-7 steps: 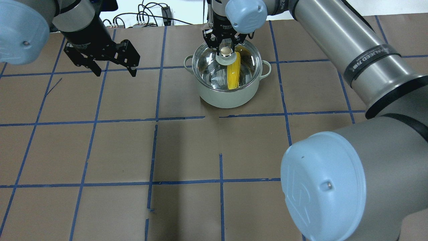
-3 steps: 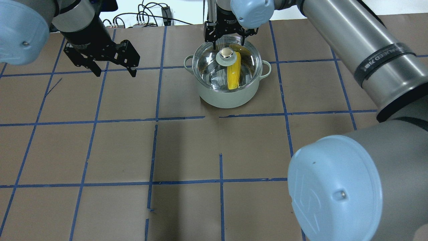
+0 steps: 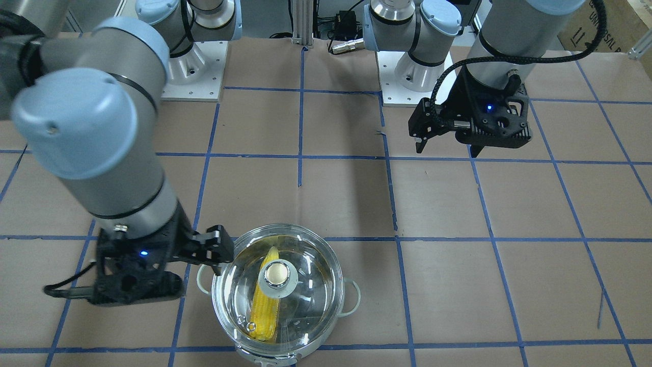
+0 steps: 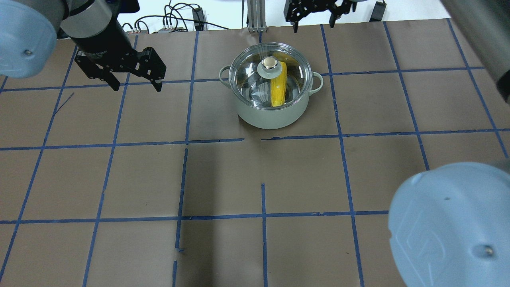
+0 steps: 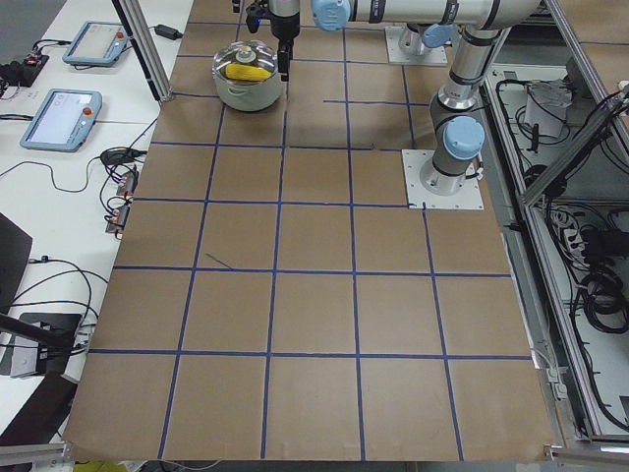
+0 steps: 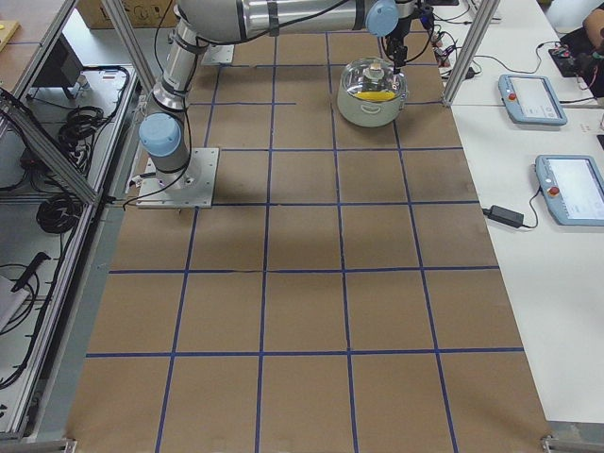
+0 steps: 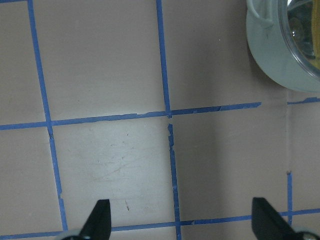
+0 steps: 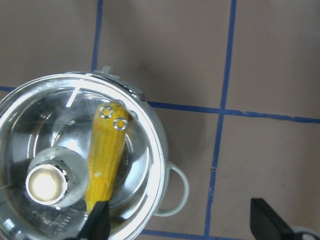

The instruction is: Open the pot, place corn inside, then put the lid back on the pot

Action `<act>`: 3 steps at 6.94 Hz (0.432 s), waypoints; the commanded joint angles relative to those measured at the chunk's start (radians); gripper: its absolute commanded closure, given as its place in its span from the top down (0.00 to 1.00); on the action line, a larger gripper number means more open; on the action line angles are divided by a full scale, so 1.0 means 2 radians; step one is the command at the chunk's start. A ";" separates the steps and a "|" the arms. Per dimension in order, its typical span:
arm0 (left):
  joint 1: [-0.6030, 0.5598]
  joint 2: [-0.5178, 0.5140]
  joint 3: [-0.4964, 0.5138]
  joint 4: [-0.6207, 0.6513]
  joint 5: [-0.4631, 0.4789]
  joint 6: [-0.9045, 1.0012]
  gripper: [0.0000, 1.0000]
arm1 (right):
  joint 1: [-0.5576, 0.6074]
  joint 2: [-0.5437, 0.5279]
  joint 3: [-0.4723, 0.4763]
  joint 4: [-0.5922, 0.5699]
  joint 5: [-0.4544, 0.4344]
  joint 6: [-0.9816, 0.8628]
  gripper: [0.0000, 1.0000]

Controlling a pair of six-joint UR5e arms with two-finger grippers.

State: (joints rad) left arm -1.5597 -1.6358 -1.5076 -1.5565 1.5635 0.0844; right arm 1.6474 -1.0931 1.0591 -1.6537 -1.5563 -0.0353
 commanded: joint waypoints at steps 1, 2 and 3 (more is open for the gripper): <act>0.001 0.008 0.001 -0.024 0.001 -0.001 1.00 | -0.044 -0.098 0.072 0.061 0.000 -0.022 1.00; 0.004 0.008 0.004 -0.029 0.001 -0.001 1.00 | -0.040 -0.139 0.119 0.069 0.000 -0.019 1.00; 0.004 0.008 0.002 -0.024 0.001 -0.001 1.00 | -0.040 -0.179 0.155 0.071 0.001 -0.020 1.00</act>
State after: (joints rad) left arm -1.5540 -1.6210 -1.5026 -1.6039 1.5659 0.0830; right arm 1.5695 -1.3511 1.2730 -1.5268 -1.5551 -0.0751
